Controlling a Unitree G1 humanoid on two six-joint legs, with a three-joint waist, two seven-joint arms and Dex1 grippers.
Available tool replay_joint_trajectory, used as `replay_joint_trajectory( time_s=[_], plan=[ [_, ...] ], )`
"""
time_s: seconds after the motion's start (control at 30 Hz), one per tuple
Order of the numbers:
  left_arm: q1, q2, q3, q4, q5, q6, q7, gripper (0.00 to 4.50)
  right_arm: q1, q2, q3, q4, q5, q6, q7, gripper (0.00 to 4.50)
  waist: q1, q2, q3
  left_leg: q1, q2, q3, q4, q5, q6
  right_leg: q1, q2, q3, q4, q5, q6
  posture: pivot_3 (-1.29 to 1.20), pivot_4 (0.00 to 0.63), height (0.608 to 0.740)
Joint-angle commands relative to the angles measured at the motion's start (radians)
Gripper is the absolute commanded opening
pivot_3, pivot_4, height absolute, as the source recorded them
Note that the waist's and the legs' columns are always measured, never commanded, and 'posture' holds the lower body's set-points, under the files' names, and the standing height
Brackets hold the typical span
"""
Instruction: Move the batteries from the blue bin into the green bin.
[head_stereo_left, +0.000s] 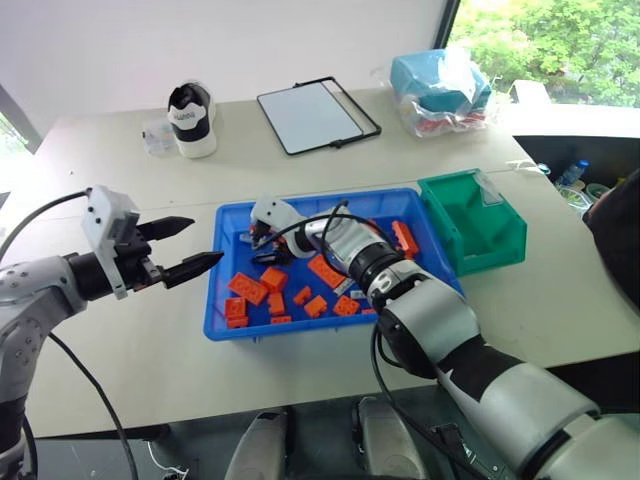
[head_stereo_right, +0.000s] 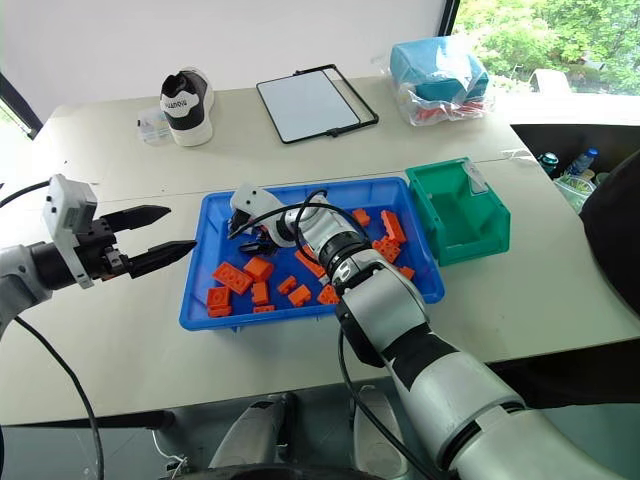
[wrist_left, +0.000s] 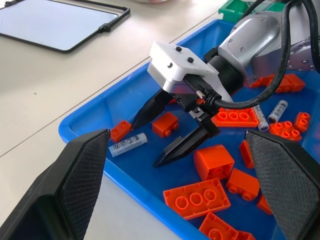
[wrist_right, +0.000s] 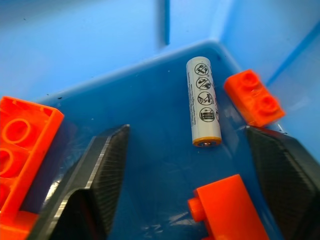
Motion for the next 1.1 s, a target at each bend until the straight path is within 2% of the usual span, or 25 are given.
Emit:
replay_joint_trajectory(
  time_s=[0.03, 0.13, 0.17, 0.5, 0.57, 0.63, 0.7, 0.8, 0.87, 0.97, 1.03, 1.1],
  plan=[
    [-0.019, 0.008, 0.018, -0.002, 0.002, -0.018, -0.006, 4.5, 0.003, 0.006, 0.004, -0.008, -0.003, -0.006, 0.001, 2.13, 0.0, 0.0, 0.0, 0.0, 0.0, 0.0, 0.0, 0.0, 0.0, 0.0, 0.0, 0.0, 0.0, 0.0, 0.0, 0.0, 0.15, 0.731],
    [-0.022, 0.008, 0.017, 0.001, 0.005, -0.019, -0.007, 4.5, 0.001, 0.009, 0.001, -0.009, 0.0, -0.004, -0.002, 0.54, 0.0, 0.0, 0.0, 0.0, 0.0, 0.0, 0.0, 0.0, 0.0, 0.0, 0.0, 0.0, 0.0, 0.0, 0.0, 0.0, 0.15, 0.731],
    [-0.024, 0.007, 0.015, 0.003, 0.007, -0.02, -0.007, 4.5, 0.0, 0.01, 0.002, -0.009, -0.001, -0.005, -0.003, 0.4, 0.0, 0.0, 0.0, 0.0, 0.0, 0.0, 0.0, 0.0, 0.0, 0.0, 0.0, 0.0, 0.0, 0.0, 0.0, 0.0, 0.15, 0.731],
    [-0.045, -0.003, -0.006, 0.026, 0.016, -0.029, -0.02, 4.5, -0.03, -0.004, -0.017, -0.07, 0.035, 0.024, 0.071, 0.42, 0.0, 0.0, 0.0, 0.0, 0.0, 0.0, 0.0, 0.0, 0.0, 0.0, 0.0, 0.0, 0.0, 0.0, 0.0, 0.0, 0.15, 0.731],
    [-0.05, -0.007, -0.009, 0.025, 0.001, -0.017, -0.027, 4.5, -0.057, -0.018, -0.064, -0.148, 0.095, 0.111, 0.102, 0.42, 0.0, 0.0, 0.0, 0.0, 0.0, 0.0, 0.0, 0.0, 0.0, 0.0, 0.0, 0.0, 0.0, 0.0, 0.0, 0.0, 0.15, 0.731],
    [-0.051, -0.01, -0.016, 0.022, -0.005, -0.011, -0.036, 4.5, -0.032, -0.05, -0.079, -0.333, 0.145, 0.246, 0.165, 0.42, 0.001, 0.0, 0.0, 0.0, 0.0, 0.0, 0.0, 0.0, 0.0, 0.0, 0.0, 0.0, 0.0, 0.0, 0.0, 0.0, 0.15, 0.731],
    [-0.047, -0.008, -0.02, 0.015, -0.011, -0.009, -0.053, 4.5, 0.046, -0.101, -0.071, -0.6, 0.18, 0.414, 0.201, 0.42, 0.003, 0.0, 0.0, -0.001, 0.0, 0.0, 0.001, 0.0, 0.0, -0.001, 0.0, 0.0, 0.0, 0.0, 0.0, 0.0, 0.15, 0.731],
    [-0.05, -0.004, -0.02, -0.003, -0.054, 0.023, -0.077, 4.5, 0.214, -0.24, -0.116, -1.089, 0.235, 0.728, 0.177, 0.42, 0.025, -0.001, 0.0, -0.002, 0.0, -0.001, 0.002, -0.001, -0.001, 0.0, 0.0, 0.0, 0.0, 0.0, 0.0, 0.0, 0.15, 0.731],
    [-0.047, 0.008, -0.027, -0.016, -0.077, 0.042, -0.101, 4.5, 0.294, -0.327, -0.165, -1.311, 0.258, 0.871, 0.144, 0.42, 0.034, -0.002, -0.001, -0.002, 0.0, -0.001, 0.003, -0.001, -0.001, 0.0, -0.001, 0.0, -0.001, 0.0, 0.0, 0.0, 0.15, 0.731],
    [-0.039, 0.032, -0.054, -0.023, -0.068, 0.036, -0.151, 4.5, 0.373, -0.451, -0.283, -1.523, 0.295, 1.037, 0.093, 0.42, 0.038, -0.001, 0.0, -0.004, 0.0, 0.0, 0.003, -0.001, -0.001, -0.001, -0.001, 0.0, -0.002, 0.0, 0.0, 0.0, 0.15, 0.731],
    [-0.041, 0.05, -0.065, 0.002, -0.051, 0.024, -0.183, 4.5, 0.405, -0.51, -0.353, -1.591, 0.322, 1.118, 0.062, 0.42, 0.036, -0.001, 0.0, -0.004, 0.0, 0.001, 0.003, -0.001, -0.001, -0.001, -0.002, 0.0, -0.002, 0.0, -0.001, 0.0, 0.15, 0.731],
    [-0.061, 0.065, -0.072, 0.051, -0.028, 0.008, -0.205, 4.5, 0.419, -0.521, -0.385, -1.626, 0.355, 1.177, 0.032, 0.42, 0.027, -0.001, 0.0, -0.003, 0.002, 0.003, 0.003, -0.001, -0.001, -0.001, -0.002, 0.0, -0.002, -0.002, -0.003, 0.0, 0.15, 0.731]
  ],
)
